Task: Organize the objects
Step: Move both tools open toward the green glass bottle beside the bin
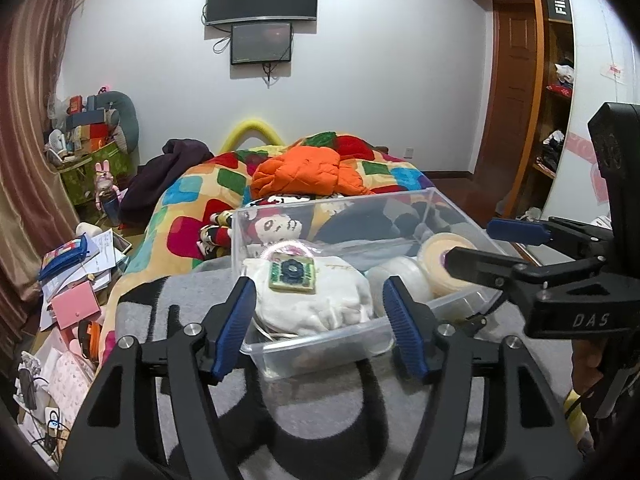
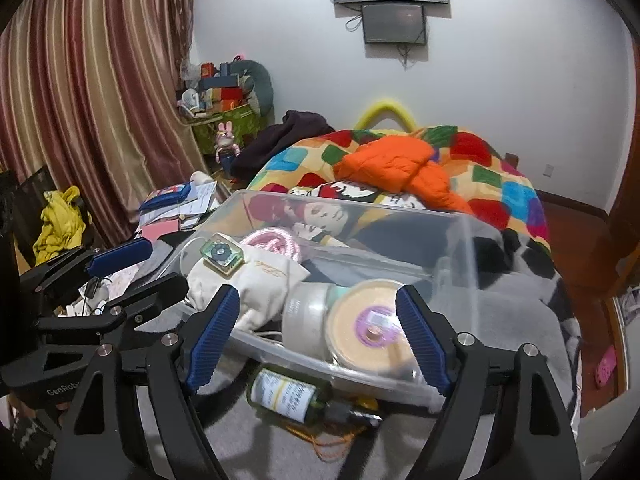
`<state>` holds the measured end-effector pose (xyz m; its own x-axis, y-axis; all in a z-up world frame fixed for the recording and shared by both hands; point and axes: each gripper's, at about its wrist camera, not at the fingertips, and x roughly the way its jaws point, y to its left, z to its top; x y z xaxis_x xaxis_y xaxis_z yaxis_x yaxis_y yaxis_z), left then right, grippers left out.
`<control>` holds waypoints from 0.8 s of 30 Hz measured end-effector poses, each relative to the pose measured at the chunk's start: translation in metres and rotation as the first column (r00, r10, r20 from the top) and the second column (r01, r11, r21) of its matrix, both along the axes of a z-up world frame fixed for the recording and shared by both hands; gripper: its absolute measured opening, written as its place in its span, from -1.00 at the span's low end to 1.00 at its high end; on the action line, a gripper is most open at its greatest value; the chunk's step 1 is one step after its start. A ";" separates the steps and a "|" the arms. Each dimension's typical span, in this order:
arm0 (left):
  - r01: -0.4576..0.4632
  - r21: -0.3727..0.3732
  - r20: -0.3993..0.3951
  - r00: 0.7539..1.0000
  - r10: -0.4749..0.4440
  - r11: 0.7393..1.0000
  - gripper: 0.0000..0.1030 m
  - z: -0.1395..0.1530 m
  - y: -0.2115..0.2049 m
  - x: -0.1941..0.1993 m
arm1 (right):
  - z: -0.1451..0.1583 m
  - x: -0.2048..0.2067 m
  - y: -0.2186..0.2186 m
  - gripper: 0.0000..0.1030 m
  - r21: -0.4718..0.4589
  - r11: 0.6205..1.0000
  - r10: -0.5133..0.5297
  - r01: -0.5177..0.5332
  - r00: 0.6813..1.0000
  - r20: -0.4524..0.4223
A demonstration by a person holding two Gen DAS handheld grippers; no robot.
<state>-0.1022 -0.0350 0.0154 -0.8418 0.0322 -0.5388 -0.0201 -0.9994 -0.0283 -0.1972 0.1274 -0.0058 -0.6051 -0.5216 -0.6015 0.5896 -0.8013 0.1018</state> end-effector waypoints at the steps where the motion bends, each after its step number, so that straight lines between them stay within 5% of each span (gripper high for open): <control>1: 0.006 0.003 0.004 1.000 -0.006 1.000 0.34 0.000 0.001 0.001 | 0.000 0.001 0.004 0.57 -0.004 1.000 -0.007 0.007 1.000 0.001; 4: 0.022 0.009 0.019 1.000 -0.023 1.000 0.48 -0.002 0.006 0.003 | -0.001 0.006 0.015 0.59 -0.008 1.000 -0.026 0.026 1.000 0.000; 24: 0.106 0.048 0.197 0.974 -0.113 0.993 0.49 -0.049 0.033 -0.002 | -0.052 0.017 0.053 0.60 0.015 1.000 -0.015 0.013 0.991 0.136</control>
